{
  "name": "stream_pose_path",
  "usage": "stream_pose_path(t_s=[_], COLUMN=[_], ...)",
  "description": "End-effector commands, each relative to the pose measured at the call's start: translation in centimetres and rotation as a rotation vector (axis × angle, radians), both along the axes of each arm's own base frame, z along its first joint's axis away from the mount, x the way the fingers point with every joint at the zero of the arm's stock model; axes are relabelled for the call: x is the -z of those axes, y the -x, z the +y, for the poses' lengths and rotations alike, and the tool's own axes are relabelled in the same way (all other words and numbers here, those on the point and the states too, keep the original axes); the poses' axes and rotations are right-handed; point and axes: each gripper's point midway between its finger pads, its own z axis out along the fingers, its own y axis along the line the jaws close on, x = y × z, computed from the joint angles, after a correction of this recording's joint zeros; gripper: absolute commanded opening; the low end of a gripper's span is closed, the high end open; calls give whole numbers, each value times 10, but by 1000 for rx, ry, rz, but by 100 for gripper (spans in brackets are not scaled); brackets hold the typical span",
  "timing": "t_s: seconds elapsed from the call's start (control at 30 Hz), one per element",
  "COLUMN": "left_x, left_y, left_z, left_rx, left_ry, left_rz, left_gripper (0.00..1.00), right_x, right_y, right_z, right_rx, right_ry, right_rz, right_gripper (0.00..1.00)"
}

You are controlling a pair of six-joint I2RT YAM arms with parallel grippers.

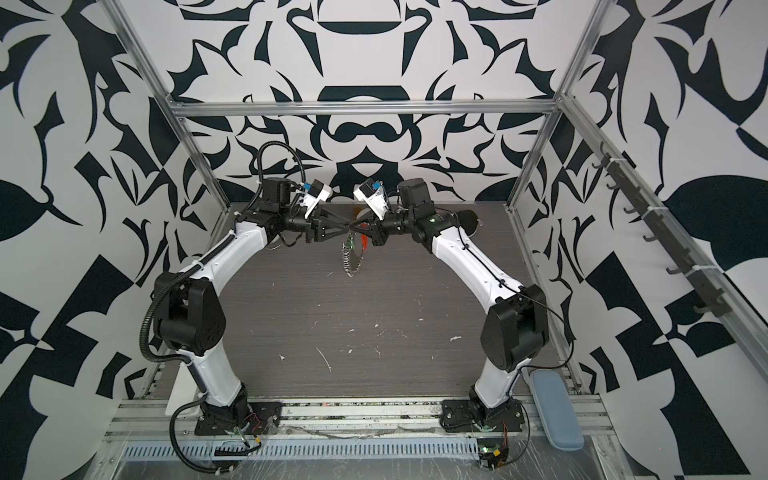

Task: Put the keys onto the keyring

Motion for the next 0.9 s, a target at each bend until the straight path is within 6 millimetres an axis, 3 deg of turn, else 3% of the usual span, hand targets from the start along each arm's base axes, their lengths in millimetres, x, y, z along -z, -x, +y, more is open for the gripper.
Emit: stream_pose_path(t_s=[0.0,0.1,0.2,0.4,0.6,0.7,0.87], left_x=[-2,-4,-4,-8,-10,-7,-42], left_y=[4,5,5,10,26,15,-27], left_z=[-1,-1,-1,-2,-4,-10,-3], left_rx=[31,36,42,68,103,4,-298], left_ry=[15,18,21,35,53,30,269], left_rz=[13,19,23,24,-15,-49,-90], left_gripper=[30,16,10,0,0,0,0], right_x=[-40,-41,-40,-38,-43,-53,-70], right_y=[7,7,8,7,-2,-16,-29], right_z=[5,6,7,8,4,-11,-48], right_rx=[-33,-33,-36,-36,32,135,262], right_ry=[-61,-60,-59,-56,-82,-137,-302], right_rz=[-98,-98,-96,-92,-70,-32,32], right_gripper=[0,0,0,0,0,24,35])
